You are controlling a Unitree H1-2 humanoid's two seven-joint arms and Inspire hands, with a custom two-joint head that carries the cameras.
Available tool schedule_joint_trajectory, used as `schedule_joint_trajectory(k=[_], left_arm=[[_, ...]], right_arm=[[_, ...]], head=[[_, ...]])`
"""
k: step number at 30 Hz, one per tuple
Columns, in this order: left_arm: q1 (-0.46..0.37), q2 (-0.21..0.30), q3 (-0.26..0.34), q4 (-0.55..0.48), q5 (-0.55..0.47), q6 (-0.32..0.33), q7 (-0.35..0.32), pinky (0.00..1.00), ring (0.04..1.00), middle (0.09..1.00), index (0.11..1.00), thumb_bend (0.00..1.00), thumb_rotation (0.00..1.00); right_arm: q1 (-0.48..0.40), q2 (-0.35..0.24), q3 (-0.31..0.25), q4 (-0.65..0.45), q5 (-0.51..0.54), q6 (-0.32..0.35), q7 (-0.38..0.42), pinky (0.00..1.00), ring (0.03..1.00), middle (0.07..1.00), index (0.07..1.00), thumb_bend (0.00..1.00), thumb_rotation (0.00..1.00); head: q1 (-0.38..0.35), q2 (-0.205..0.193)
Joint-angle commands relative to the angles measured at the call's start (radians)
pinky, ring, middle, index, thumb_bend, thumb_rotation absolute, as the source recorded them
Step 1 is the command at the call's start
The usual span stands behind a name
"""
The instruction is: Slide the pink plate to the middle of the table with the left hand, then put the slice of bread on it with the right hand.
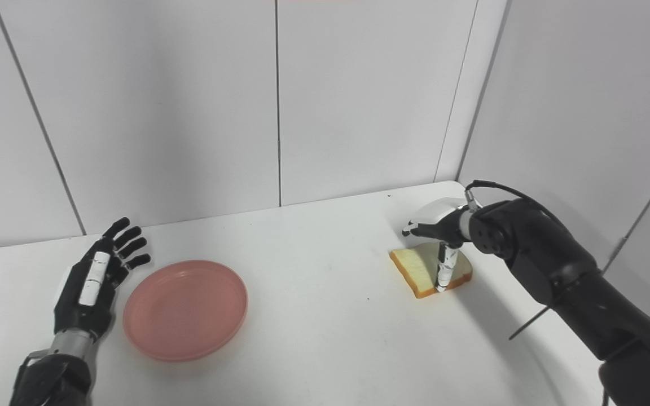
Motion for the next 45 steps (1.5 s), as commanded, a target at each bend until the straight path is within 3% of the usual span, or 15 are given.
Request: schedule_joint_trajectory(k=[1,10,19,28,30,32,38,39,45], left_arm=[[0.048,0.002,-0.001,0.022,-0.008,-0.023,-0.015,0.7,0.807,0.82,0.801,0.98,0.7],[0.052,0.003,-0.003,0.004,-0.005,-0.016,-0.011,0.69,0.802,0.817,0.791,0.98,0.7],[0.051,0.001,-0.003,0.0,-0.008,-0.013,-0.014,0.69,0.8,0.813,0.783,0.98,0.69],[0.052,0.001,-0.005,-0.001,-0.003,-0.016,-0.009,0.69,0.803,0.814,0.779,0.98,0.7],[0.053,0.0,-0.005,-0.005,-0.003,-0.012,-0.007,0.69,0.802,0.813,0.776,0.98,0.7],[0.054,-0.001,-0.005,-0.007,-0.003,-0.009,-0.005,0.69,0.804,0.814,0.768,0.97,0.7],[0.062,-0.004,-0.008,-0.023,0.001,-0.002,0.001,0.69,0.804,0.817,0.761,0.96,0.7],[0.063,-0.004,-0.009,-0.026,0.0,-0.001,0.0,0.69,0.808,0.82,0.759,0.96,0.7],[0.067,-0.003,-0.012,-0.037,-0.001,0.01,0.0,0.7,0.807,0.824,0.758,0.95,0.69]], right_arm=[[-0.037,-0.031,-0.01,0.009,-0.007,-0.03,-0.042,0.98,0.975,0.993,0.935,1.0,0.29],[-0.031,-0.008,0.014,0.068,-0.005,-0.07,-0.08,0.98,0.953,0.948,0.916,1.0,0.29],[-0.022,0.008,0.029,0.087,-0.025,-0.04,-0.085,0.96,0.941,0.95,0.916,1.0,0.3],[-0.005,0.018,0.007,0.093,0.004,0.007,-0.071,0.84,0.945,0.961,0.909,1.0,0.24],[-0.001,0.022,0.0,0.09,0.015,0.027,-0.064,0.75,0.889,0.929,0.899,1.0,0.19],[0.002,0.029,-0.007,0.082,0.026,0.063,-0.045,0.57,0.654,0.737,0.858,0.95,0.13],[0.013,0.024,0.023,0.101,0.006,-0.003,-0.111,0.48,0.521,0.588,0.71,0.78,0.16],[0.014,0.023,0.028,0.106,0.008,-0.01,-0.119,0.45,0.495,0.567,0.68,0.74,0.21],[0.026,0.015,0.036,0.096,0.02,-0.016,-0.135,0.41,0.456,0.537,0.635,0.71,0.29]], head=[[0.001,0.003],[0.002,0.011],[0.002,0.011],[0.005,0.012],[0.005,0.015],[0.005,0.015],[0.006,0.019],[0.006,0.02],[0.004,0.023]])
